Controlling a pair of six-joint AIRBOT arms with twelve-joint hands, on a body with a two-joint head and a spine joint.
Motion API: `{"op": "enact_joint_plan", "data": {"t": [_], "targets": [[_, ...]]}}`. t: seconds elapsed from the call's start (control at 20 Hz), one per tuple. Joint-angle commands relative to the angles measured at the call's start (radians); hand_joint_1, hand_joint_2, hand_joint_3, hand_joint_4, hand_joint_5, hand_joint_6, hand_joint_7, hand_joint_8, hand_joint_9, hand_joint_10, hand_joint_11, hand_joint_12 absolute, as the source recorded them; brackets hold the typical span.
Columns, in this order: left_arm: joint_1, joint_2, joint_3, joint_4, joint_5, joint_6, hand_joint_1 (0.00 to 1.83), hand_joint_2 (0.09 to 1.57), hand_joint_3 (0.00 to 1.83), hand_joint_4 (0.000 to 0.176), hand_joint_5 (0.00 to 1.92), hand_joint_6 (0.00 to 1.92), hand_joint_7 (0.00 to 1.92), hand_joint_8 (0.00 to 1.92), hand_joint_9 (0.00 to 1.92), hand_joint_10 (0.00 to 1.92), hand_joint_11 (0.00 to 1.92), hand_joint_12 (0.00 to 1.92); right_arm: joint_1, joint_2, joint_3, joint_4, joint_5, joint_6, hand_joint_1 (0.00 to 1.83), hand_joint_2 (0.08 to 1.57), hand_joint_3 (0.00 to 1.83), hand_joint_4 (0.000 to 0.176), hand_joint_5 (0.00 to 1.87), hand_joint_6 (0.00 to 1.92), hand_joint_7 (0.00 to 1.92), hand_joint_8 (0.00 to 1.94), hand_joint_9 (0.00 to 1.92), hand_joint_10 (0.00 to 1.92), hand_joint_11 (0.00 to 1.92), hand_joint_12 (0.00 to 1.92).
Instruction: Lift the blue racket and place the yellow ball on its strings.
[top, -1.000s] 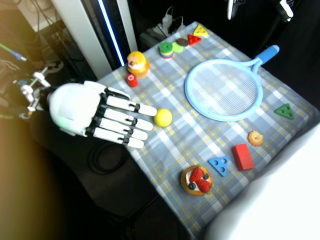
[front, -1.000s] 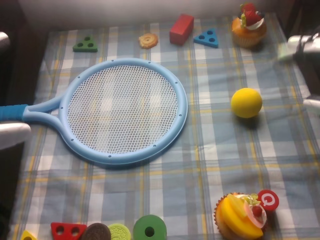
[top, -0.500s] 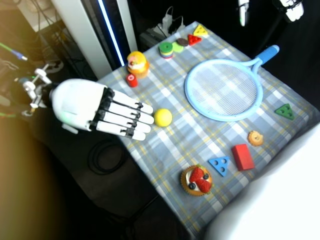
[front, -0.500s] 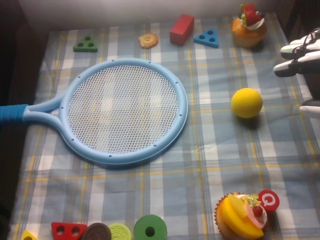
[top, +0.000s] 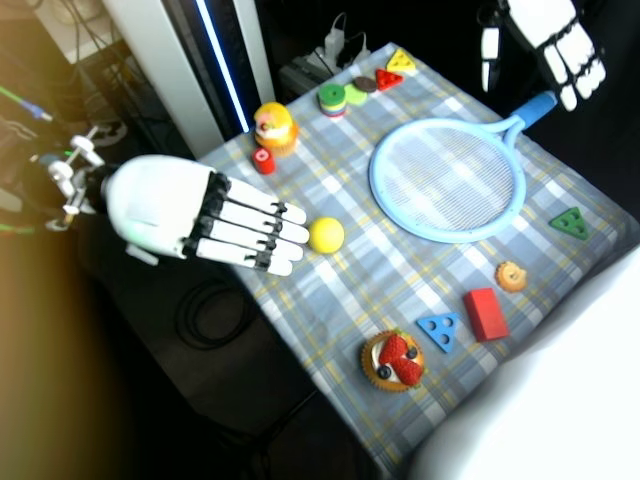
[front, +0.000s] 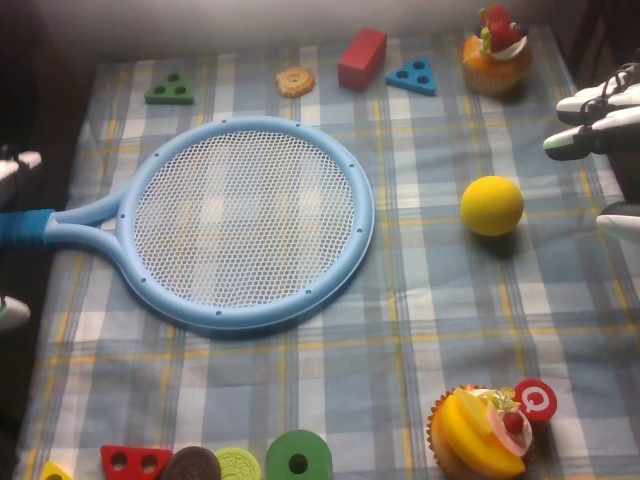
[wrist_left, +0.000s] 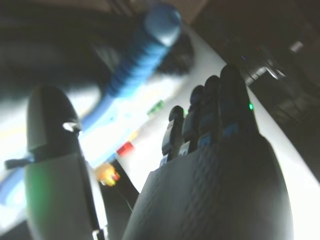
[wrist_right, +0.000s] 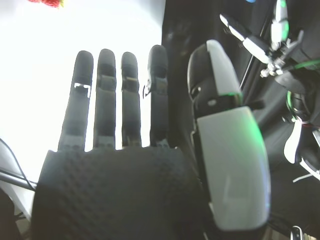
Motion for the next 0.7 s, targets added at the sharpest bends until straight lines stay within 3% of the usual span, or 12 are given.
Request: {"op": "enact_joint_plan", "data": {"t": [0.0, 0.05, 0.2, 0.35, 0.4, 0.45, 0.5, 0.55, 0.6, 0.65], "targets": [[-0.008, 0.0, 0.017, 0.007, -0.064, 0.013, 1.01, 0.91, 0.01, 0.176, 0.0, 0.0, 0.03, 0.01, 0.0, 0.0, 0.03, 0.01, 0.01, 0.002, 0.002, 0.017, 0.124, 0.008, 0.86, 1.2, 0.0, 0.0, 0.7, 0.0, 0.5, 0.0, 0.47, 0.0, 0.17, 0.73], [-0.013, -0.007, 0.029, -0.007, -0.046, 0.032, 0.91, 0.97, 0.01, 0.176, 0.0, 0.0, 0.0, 0.0, 0.0, 0.0, 0.0, 0.0, 0.01, 0.001, 0.002, 0.018, 0.124, 0.008, 0.87, 1.2, 0.0, 0.0, 0.69, 0.0, 0.5, 0.0, 0.47, 0.0, 0.17, 0.73], [-0.046, -0.042, 0.074, -0.052, 0.012, 0.105, 0.98, 0.93, 0.0, 0.176, 0.0, 0.0, 0.12, 0.01, 0.04, 0.0, 0.07, 0.04, 0.006, -0.004, 0.004, 0.018, 0.124, 0.008, 0.87, 1.21, 0.0, 0.0, 0.7, 0.0, 0.5, 0.0, 0.48, 0.0, 0.17, 0.73], [-0.062, -0.057, 0.094, -0.065, 0.032, 0.111, 0.98, 0.91, 0.0, 0.176, 0.0, 0.0, 0.17, 0.01, 0.13, 0.03, 0.14, 0.08, 0.005, -0.005, 0.004, 0.018, 0.124, 0.008, 0.86, 1.21, 0.0, 0.02, 0.7, 0.0, 0.52, 0.0, 0.48, 0.0, 0.1, 0.76], [-0.063, -0.058, 0.097, -0.069, 0.041, 0.111, 1.04, 0.86, 0.0, 0.176, 0.16, 0.02, 0.3, 0.02, 0.24, 0.02, 0.18, 0.11, 0.005, -0.006, 0.004, 0.018, 0.124, 0.008, 0.86, 1.21, 0.0, 0.021, 0.7, 0.0, 0.52, 0.0, 0.48, 0.0, 0.1, 0.78], [-0.064, -0.059, 0.099, -0.071, 0.047, 0.111, 0.97, 0.92, 0.0, 0.176, 0.47, 0.03, 0.45, 0.01, 0.35, 0.01, 0.2, 0.18, 0.005, -0.006, 0.004, 0.018, 0.124, 0.008, 0.84, 1.21, 0.0, 0.021, 0.69, 0.0, 0.52, 0.0, 0.48, 0.0, 0.08, 0.78], [-0.064, -0.059, 0.1, -0.075, 0.049, 0.111, 0.93, 0.96, 0.01, 0.141, 0.73, 0.02, 0.6, 0.03, 0.46, 0.01, 0.11, 0.47, 0.004, -0.006, 0.004, 0.018, 0.124, 0.009, 0.83, 1.21, 0.0, 0.026, 0.69, 0.0, 0.52, 0.0, 0.48, 0.0, 0.08, 0.77], [-0.064, -0.059, 0.1, -0.083, 0.049, 0.111, 1.0, 1.11, 0.0, 0.169, 0.95, 0.76, 0.92, 0.11, 0.74, 0.07, 0.14, 0.77, 0.002, -0.006, 0.004, 0.019, 0.124, 0.009, 0.81, 1.22, 0.0, 0.038, 0.68, 0.0, 0.52, 0.0, 0.47, 0.0, 0.07, 0.78], [-0.064, -0.059, 0.098, -0.086, 0.045, 0.111, 0.99, 1.15, 0.0, 0.175, 0.92, 1.06, 0.87, 0.78, 0.84, 0.52, 0.24, 1.11, -0.001, -0.006, 0.004, 0.019, 0.124, 0.01, 0.8, 1.22, 0.0, 0.036, 0.68, 0.0, 0.51, 0.0, 0.46, 0.0, 0.06, 0.82], [-0.063, -0.059, 0.096, -0.087, 0.04, 0.111, 0.95, 1.12, 0.0, 0.094, 0.74, 1.58, 0.69, 1.53, 0.66, 1.37, 0.28, 1.51, -0.003, -0.006, 0.004, 0.02, 0.124, 0.012, 0.8, 1.22, 0.0, 0.033, 0.68, 0.0, 0.51, 0.0, 0.47, 0.0, 0.07, 0.83]]}}
